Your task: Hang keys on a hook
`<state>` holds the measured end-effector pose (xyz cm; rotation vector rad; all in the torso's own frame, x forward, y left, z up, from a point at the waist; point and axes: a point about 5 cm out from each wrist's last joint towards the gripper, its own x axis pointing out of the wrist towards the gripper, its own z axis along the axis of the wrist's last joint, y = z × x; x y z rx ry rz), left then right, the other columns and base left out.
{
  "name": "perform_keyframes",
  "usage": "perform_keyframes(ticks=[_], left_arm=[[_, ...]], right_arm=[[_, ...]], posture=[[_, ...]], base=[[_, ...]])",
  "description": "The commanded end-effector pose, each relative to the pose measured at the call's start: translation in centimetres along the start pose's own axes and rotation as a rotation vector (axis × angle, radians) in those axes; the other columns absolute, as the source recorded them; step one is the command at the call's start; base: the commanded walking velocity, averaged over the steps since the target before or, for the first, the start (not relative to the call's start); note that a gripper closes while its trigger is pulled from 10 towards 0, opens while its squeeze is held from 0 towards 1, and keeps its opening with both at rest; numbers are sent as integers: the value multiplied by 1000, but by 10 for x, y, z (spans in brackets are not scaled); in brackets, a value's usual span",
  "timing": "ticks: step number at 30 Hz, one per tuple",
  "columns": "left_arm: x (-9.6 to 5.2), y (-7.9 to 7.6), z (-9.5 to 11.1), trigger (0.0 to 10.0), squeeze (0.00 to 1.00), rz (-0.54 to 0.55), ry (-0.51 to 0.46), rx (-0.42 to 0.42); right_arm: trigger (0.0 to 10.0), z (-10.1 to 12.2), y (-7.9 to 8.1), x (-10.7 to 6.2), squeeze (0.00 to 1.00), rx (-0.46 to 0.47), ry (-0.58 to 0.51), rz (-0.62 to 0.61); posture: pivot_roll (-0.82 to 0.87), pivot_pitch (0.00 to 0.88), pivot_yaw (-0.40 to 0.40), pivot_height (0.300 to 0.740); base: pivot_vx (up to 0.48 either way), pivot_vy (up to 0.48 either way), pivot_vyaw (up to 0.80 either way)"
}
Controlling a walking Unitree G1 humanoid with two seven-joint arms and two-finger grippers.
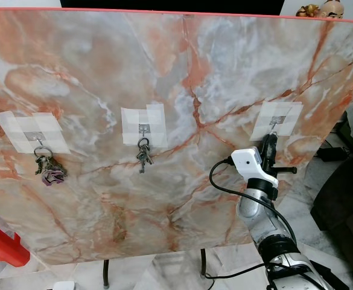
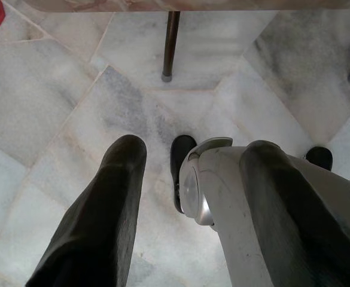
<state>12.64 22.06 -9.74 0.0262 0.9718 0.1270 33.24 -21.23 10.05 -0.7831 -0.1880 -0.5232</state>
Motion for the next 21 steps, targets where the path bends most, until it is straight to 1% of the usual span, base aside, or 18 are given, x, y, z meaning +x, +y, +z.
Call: perform_keyframes(ticks=[1,2,6,10,15,16,17,18,19,21], left_arm=[[-1,-5,-7,10000,0,-22,32,15],[-1,-5,-7,10000,0,-21,32,15],[-1,-5,-7,10000,0,-21,32,15],[-1,-5,-7,10000,0,-21,32,18],[-1,-5,-7,10000,0,-22,32,19],[-1,-5,-7,10000,0,-22,32,20],[-1,-5,-7,10000,0,-22,32,19],[-1,-5,-7,10000,0,-22,32,19],[-1,-5,-7,10000,0,-22,32,19],[-1,-5,-7,10000,0,-21,32,18]], right_arm=[[10000,0,-1,3,416,21,15,-8],[10000,1,-2,3,1000,28,10,-10],[10000,2,-1,3,1000,32,4,-9],[10000,5,-3,1,1000,45,-31,-27],[10000,3,-3,-6,1000,43,-52,-3],[10000,1,-2,-11,871,51,-56,23],[10000,-2,1,-20,671,75,-67,83],[10000,-2,4,-26,86,75,-82,126],[10000,-3,6,-31,0,71,-99,163],[10000,-8,9,-45,0,73,-104,233]], posture=[[22,0,-79,740],[25,0,-79,740],[24,0,-78,740],[24,0,-78,740],[22,0,-80,740],[23,0,-83,740],[21,0,-83,740],[21,0,-83,740],[21,0,-83,740],[19,0,-86,740]], base=[[0,0,0],[0,0,0],[0,0,0],[0,0,0],[0,0,0],[0,0,0],[0,0,0],[0,0,0],[0,0,0],[0,0,0]])
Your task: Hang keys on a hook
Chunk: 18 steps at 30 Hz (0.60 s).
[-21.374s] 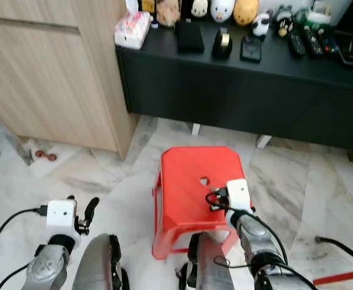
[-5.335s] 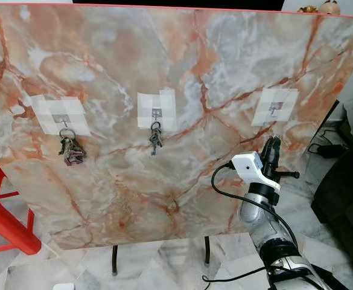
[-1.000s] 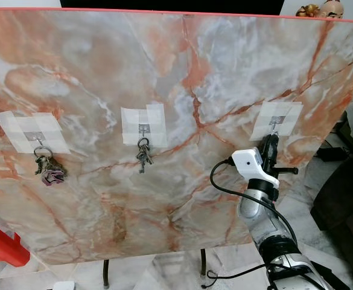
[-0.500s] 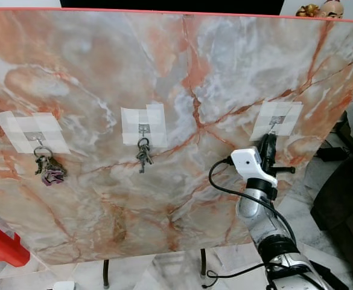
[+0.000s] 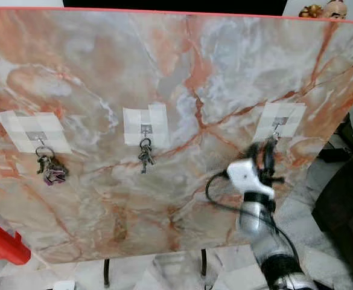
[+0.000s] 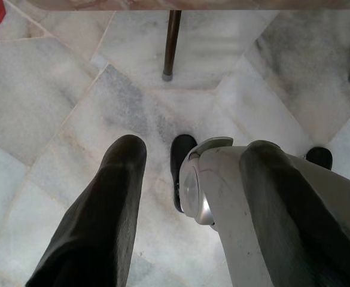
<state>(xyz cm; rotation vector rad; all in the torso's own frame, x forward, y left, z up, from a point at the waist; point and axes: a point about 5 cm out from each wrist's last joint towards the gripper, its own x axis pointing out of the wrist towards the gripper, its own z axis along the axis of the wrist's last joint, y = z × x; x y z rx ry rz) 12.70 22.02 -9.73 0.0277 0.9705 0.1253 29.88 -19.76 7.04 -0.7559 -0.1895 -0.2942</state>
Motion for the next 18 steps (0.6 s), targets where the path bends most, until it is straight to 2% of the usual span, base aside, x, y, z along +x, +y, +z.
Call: perform_keyframes(ticks=[1,4,5,6,7,8,10,12,13,14,15,18], left_arm=[[-1,-5,-7,10000,0,-21,33,16],[-1,-5,-6,10000,0,-23,34,27],[-1,-5,-6,10000,0,-23,34,27],[-1,-4,-6,10000,0,-22,34,29],[-1,-4,-5,10000,0,-23,34,32],[-1,-4,-5,10000,0,-23,34,32],[0,-3,-5,10000,0,-19,37,45],[0,-1,-6,10000,0,-4,68,99],[0,-1,-6,10000,0,-4,68,99],[0,-1,-6,10000,0,1,72,104],[0,0,-6,10000,0,4,74,102],[0,0,-5,10000,0,5,67,90]], right_arm=[[10000,1,1,-6,0,21,-16,53],[10000,-10,9,-30,0,9,18,132],[10000,-10,9,-30,0,9,18,132],[10000,-16,12,-37,0,22,62,147],[10000,-28,17,-46,0,69,178,176],[10000,-28,17,-46,0,69,178,176],[10000,-54,32,-68,0,153,439,257],[10000,-82,47,-102,0,372,830,289],[10000,-82,47,-102,0,372,830,289],[10000,-89,55,-120,0,464,970,318],[10000,-92,59,-130,0,519,1048,339],[10000,-95,63,-147,0,491,1083,420]], posture=[[19,0,-86,740],[14,0,-84,740],[14,0,-84,740],[12,0,-82,740],[12,0,-78,740],[12,0,-78,740],[4,0,-75,740],[6,0,-68,740],[6,0,-68,740],[6,0,-67,740],[8,0,-67,740],[8,0,-63,740]], base=[[0,0,0],[0,0,0],[0,0,0],[0,0,0],[0,0,0],[0,0,0],[0,0,0],[0,0,0],[0,0,0],[0,0,0],[0,0,0],[0,0,0]])
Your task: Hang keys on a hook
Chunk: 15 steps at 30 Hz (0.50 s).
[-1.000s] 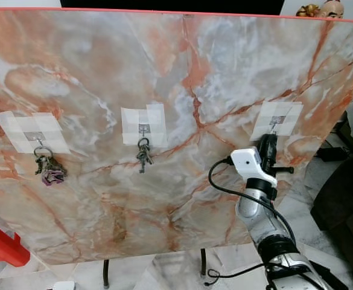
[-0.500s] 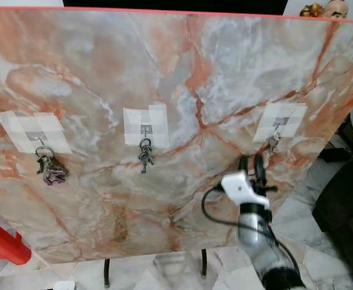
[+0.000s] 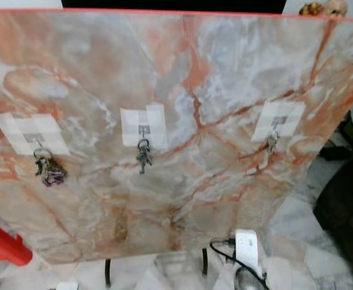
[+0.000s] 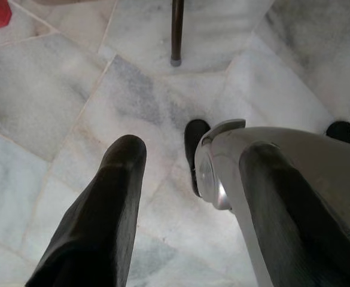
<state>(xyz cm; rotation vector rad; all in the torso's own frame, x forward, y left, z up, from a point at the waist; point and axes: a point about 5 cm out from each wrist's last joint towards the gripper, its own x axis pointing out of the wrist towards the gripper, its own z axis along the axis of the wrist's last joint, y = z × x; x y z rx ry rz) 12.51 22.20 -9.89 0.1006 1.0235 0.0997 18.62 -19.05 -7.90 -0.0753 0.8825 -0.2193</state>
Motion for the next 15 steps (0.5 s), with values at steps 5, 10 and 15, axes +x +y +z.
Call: perform_keyframes(ticks=[5,10,15], left_arm=[[0,-2,-2,10000,0,-6,12,0],[0,0,-2,10000,0,0,5,12],[-1,1,-2,10000,0,-4,10,26]], right_arm=[[10000,-10,2,0,0,-21,67,69],[10000,-28,-8,-3,0,33,182,27],[10000,-37,0,-6,0,18,208,90]], posture=[[16,0,-66,740],[17,0,-56,740],[13,0,-52,740]], base=[[0,0,0],[0,0,0],[0,0,0]])
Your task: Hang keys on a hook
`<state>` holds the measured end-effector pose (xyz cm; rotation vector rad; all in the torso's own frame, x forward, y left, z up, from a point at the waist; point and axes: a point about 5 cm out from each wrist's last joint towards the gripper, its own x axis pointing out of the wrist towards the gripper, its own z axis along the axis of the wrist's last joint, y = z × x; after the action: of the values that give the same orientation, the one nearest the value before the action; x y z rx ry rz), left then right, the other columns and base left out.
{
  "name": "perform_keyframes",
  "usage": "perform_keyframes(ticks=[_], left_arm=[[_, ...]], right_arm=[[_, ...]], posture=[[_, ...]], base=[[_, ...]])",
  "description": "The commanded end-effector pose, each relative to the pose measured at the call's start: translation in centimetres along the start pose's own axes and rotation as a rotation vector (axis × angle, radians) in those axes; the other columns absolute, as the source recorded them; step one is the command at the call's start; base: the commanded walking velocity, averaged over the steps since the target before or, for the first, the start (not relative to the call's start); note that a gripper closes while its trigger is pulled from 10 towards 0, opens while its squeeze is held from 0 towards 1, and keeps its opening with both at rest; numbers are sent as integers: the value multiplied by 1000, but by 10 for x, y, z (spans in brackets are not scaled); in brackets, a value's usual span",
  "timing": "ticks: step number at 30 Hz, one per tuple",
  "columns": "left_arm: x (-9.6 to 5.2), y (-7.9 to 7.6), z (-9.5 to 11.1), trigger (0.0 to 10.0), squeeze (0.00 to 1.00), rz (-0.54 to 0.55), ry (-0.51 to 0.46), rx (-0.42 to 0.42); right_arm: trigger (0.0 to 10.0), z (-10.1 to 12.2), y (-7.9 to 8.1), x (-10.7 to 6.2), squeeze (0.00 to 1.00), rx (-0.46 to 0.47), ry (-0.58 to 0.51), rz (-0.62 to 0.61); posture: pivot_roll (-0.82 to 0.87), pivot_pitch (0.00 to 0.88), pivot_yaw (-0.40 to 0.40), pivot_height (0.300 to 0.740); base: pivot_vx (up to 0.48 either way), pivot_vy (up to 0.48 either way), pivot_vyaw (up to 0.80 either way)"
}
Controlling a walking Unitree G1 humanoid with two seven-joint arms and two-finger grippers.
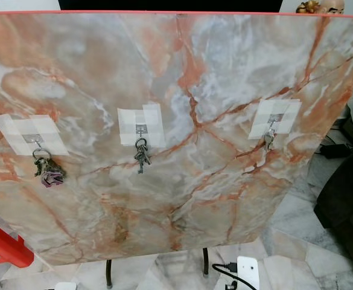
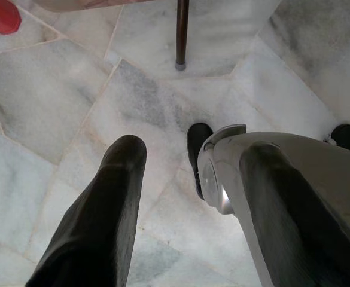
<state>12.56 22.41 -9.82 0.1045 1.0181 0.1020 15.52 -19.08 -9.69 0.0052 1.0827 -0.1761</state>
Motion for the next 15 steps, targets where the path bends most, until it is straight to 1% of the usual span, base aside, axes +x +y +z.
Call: perform_keyframes(ticks=[1,2,3,4,6,7,8,11,12,15], left_arm=[[-1,-1,-3,10000,0,-9,14,21],[-1,-1,-3,10000,0,-10,14,19],[-1,-1,-3,10000,0,-15,8,7],[-1,-1,-3,10000,0,-13,8,-4],[-1,-1,-4,10000,0,-9,11,-19],[-1,-1,-4,10000,0,-7,11,-26],[-1,-1,-4,10000,0,-7,9,-35],[-1,-1,-5,10000,0,-7,10,-44],[-1,-1,-5,10000,0,-9,11,-49],[-1,0,-5,10000,0,-10,15,-44]], right_arm=[[10000,-3,3,0,0,-16,1,21],[10000,-3,3,0,0,-12,0,20],[10000,-6,0,-1,0,39,8,3],[10000,-8,-1,-1,0,59,12,-3],[10000,-9,-2,-1,0,78,18,-6],[10000,-10,-2,-1,0,85,19,-1],[10000,-11,1,-1,0,123,17,46],[10000,-14,0,-2,0,123,26,32],[10000,-18,-1,-2,0,154,39,22],[10000,-22,0,-3,0,159,45,31]], posture=[[13,0,-50,740],[13,0,-50,740],[13,0,-50,740],[13,0,-50,740],[13,0,-50,740],[12,0,-53,740],[12,0,-53,740],[16,0,-56,740],[27,0,-55,740],[25,0,-51,740]], base=[[0,0,0],[0,0,0],[0,0,0],[0,0,0],[0,0,0],[0,0,0],[0,0,0],[0,0,0],[0,0,0],[0,0,0]])
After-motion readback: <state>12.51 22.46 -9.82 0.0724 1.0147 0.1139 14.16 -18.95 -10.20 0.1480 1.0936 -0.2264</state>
